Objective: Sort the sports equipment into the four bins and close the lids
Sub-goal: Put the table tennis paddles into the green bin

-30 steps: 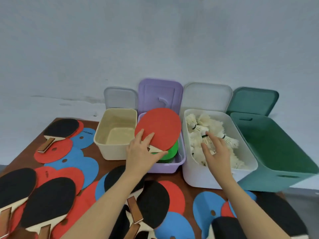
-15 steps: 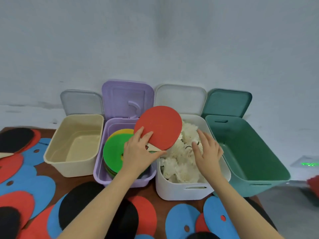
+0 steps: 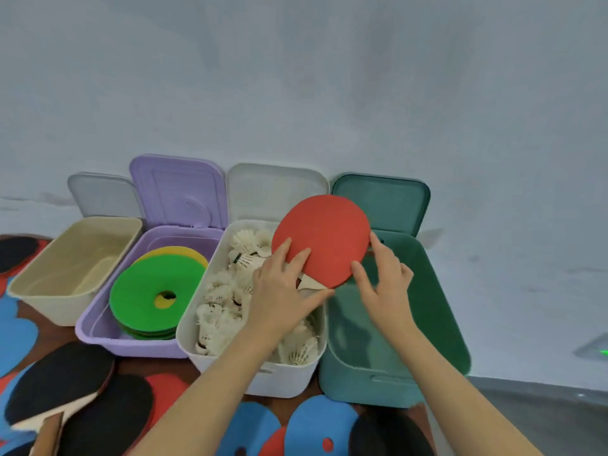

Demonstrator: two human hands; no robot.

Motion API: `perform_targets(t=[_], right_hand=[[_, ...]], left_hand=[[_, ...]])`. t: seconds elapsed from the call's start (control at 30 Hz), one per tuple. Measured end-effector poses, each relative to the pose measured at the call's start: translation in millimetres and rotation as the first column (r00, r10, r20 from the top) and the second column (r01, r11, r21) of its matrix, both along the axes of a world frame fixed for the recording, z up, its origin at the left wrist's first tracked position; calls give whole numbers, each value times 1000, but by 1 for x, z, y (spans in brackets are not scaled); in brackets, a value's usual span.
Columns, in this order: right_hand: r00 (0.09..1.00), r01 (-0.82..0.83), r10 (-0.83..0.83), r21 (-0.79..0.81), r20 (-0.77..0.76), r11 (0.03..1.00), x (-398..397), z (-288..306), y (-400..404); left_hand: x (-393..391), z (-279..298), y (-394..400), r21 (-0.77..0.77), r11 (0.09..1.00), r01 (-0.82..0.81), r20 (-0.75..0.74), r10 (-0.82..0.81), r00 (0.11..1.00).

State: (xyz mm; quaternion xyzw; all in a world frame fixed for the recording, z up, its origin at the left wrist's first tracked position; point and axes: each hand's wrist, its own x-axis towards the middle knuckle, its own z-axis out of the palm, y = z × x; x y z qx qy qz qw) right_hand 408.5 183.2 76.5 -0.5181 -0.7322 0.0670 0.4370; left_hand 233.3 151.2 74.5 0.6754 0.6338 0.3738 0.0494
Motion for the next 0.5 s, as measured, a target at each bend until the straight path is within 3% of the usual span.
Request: perform_targets(t=[0.13, 0.33, 0.5], right_hand=[[996, 37, -38, 9, 83, 999, 66, 1, 11], [995, 26, -17, -98, 98, 995, 122, -10, 26], [945, 111, -29, -235, 326, 966, 135, -24, 42]], left_hand=[[55, -8, 6, -24, 993, 113, -43, -114, 993], [117, -24, 14, -67, 988, 136, -35, -138, 990], [126, -43, 20, -302, 949, 95, -178, -154, 972]])
